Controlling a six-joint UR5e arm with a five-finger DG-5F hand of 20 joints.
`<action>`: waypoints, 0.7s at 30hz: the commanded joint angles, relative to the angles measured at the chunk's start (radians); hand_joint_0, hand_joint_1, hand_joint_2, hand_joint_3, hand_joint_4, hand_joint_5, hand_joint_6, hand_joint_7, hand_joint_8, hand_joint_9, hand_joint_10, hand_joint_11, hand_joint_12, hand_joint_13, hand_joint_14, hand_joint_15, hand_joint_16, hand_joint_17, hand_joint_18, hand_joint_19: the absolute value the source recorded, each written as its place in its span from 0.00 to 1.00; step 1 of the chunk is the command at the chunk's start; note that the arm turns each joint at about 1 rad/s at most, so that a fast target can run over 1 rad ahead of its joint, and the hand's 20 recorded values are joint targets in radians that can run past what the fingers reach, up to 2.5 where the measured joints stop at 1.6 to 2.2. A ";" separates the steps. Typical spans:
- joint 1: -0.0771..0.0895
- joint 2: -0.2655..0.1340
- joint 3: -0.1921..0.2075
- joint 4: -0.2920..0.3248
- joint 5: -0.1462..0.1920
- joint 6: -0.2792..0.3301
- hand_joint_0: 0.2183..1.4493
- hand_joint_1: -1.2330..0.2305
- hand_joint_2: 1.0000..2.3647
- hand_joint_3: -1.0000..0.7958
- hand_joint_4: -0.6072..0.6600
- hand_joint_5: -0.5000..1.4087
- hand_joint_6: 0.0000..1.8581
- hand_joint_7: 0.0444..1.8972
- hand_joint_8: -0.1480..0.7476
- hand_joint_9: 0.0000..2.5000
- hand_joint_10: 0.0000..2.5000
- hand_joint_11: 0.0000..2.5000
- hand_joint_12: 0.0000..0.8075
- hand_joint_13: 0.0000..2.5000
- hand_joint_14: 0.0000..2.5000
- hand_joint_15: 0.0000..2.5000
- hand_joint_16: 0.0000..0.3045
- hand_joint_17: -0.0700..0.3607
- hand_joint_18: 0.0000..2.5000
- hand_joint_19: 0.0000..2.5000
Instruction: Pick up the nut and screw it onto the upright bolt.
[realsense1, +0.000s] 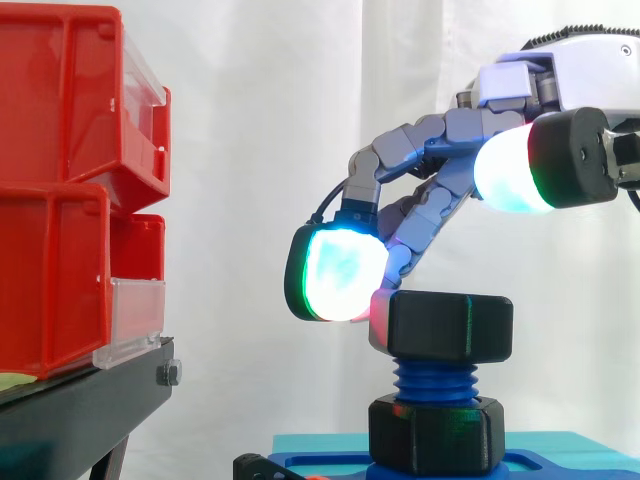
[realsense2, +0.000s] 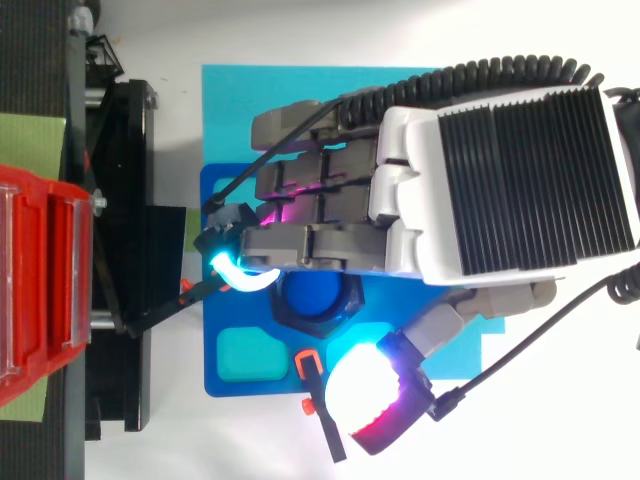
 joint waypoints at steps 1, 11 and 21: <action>-0.006 0.002 0.000 -0.007 -0.001 -0.002 0.24 0.70 0.00 0.28 0.66 0.23 0.27 0.55 0.42 0.31 0.00 0.00 0.28 0.30 0.00 0.00 0.09 0.30 0.19 0.03; -0.038 0.000 0.002 -0.023 -0.026 -0.028 0.24 0.69 0.00 0.28 0.63 0.26 0.27 0.76 0.45 0.35 0.00 0.00 0.26 0.33 0.00 0.00 0.08 0.29 0.23 0.04; -0.061 0.002 0.020 -0.038 -0.042 -0.052 0.25 0.67 0.00 0.28 0.62 0.28 0.29 0.78 0.46 0.42 0.00 0.00 0.24 0.37 0.00 0.00 0.07 0.28 0.28 0.05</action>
